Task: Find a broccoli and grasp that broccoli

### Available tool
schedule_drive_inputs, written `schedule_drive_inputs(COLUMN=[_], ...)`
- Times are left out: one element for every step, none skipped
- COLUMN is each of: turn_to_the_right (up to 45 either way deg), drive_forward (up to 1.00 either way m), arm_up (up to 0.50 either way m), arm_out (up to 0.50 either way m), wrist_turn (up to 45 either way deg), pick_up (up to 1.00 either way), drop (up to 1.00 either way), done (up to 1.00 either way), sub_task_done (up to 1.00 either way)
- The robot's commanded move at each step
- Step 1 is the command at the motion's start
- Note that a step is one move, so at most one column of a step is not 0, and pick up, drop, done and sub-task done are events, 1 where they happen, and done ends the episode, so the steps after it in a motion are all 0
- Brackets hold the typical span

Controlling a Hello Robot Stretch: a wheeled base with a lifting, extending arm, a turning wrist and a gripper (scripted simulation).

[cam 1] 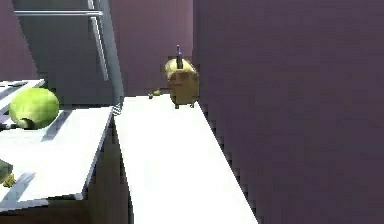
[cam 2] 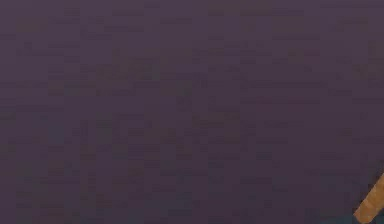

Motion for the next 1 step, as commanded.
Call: schedule_drive_inputs(turn_to_the_right=[-45.0], drive_forward=[0.00], arm_up=[0.00], arm_out=[0.00], wrist_turn=[0.0], pick_up=[0.00], drop=[0.00], done=[0.00], sub_task_done=[0.00])
